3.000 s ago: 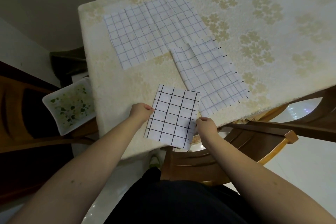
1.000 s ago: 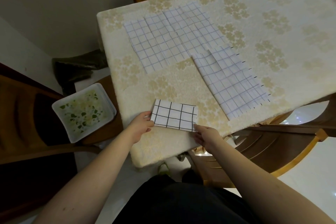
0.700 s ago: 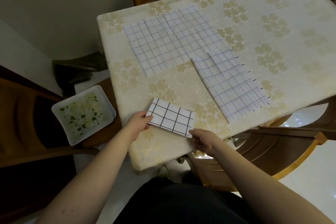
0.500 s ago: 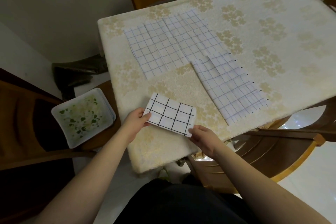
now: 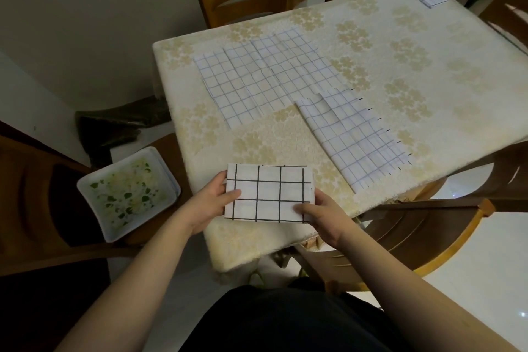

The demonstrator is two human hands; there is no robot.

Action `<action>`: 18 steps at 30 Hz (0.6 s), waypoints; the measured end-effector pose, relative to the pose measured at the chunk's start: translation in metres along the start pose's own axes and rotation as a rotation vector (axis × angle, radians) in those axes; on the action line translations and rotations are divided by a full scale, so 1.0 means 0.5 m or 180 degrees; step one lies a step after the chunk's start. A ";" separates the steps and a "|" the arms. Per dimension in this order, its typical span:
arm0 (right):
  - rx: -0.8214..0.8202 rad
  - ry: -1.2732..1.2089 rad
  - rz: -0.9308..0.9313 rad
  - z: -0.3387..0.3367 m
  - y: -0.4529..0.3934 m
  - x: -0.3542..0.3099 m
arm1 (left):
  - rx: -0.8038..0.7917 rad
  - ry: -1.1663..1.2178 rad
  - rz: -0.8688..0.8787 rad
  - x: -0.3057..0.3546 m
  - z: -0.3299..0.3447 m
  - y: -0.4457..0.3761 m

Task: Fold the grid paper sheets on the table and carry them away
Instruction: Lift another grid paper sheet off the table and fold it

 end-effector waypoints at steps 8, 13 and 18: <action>0.0782 -0.0063 -0.0122 -0.018 0.087 0.013 | 0.0174 0.0040 0.0032 -0.004 0.046 0.007; 0.1404 -0.0071 -0.0242 -0.066 0.182 0.015 | 0.0011 -0.0062 0.0138 0.015 0.122 0.015; 0.1842 -0.0147 -0.0520 -0.124 0.307 0.003 | -0.0138 -0.0217 0.0213 0.048 0.237 0.042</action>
Point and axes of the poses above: each hand's wrist, its own y-axis away from the middle knuckle, its own z-axis out of the palm, x = y × z, the point moved 7 cm from there along -y, towards the middle knuckle, and after that the axes turned 8 degrees about -x, right-handed, at the moved point
